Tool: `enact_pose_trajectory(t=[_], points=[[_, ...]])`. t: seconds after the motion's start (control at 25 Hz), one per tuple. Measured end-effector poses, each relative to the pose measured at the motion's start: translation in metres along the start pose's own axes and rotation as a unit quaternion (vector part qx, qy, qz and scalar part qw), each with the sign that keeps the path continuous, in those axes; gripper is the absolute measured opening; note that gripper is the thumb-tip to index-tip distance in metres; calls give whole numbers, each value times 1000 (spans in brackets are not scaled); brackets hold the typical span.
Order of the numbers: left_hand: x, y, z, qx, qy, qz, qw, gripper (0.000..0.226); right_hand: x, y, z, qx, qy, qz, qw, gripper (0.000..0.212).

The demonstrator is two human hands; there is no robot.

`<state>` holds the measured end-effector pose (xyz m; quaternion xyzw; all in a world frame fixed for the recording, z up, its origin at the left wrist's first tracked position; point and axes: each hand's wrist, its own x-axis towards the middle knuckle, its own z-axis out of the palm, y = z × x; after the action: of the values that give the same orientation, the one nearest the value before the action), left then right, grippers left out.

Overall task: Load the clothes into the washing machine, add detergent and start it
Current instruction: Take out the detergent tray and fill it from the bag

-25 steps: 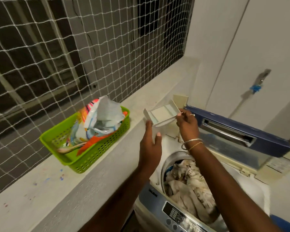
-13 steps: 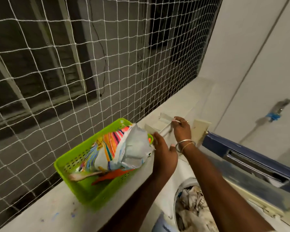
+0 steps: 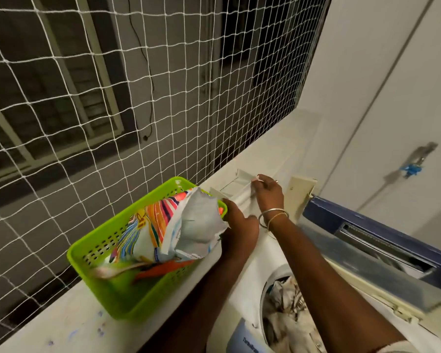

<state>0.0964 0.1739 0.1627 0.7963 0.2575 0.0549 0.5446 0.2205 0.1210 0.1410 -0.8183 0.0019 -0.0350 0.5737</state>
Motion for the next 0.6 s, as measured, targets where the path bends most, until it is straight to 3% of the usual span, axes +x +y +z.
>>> enact_pose_trajectory(t=[0.16,0.32,0.6], points=[[-8,-7,11,-17,73,16,997,82,-17,-4,-17,28,-3,19,999,41],[-40,-1,25,6,90,64,994,74,-50,-4,-46,45,-27,-13,999,34],[-81,17,14,-60,117,133,982,39,-118,-13,-79,94,-76,-78,990,16]])
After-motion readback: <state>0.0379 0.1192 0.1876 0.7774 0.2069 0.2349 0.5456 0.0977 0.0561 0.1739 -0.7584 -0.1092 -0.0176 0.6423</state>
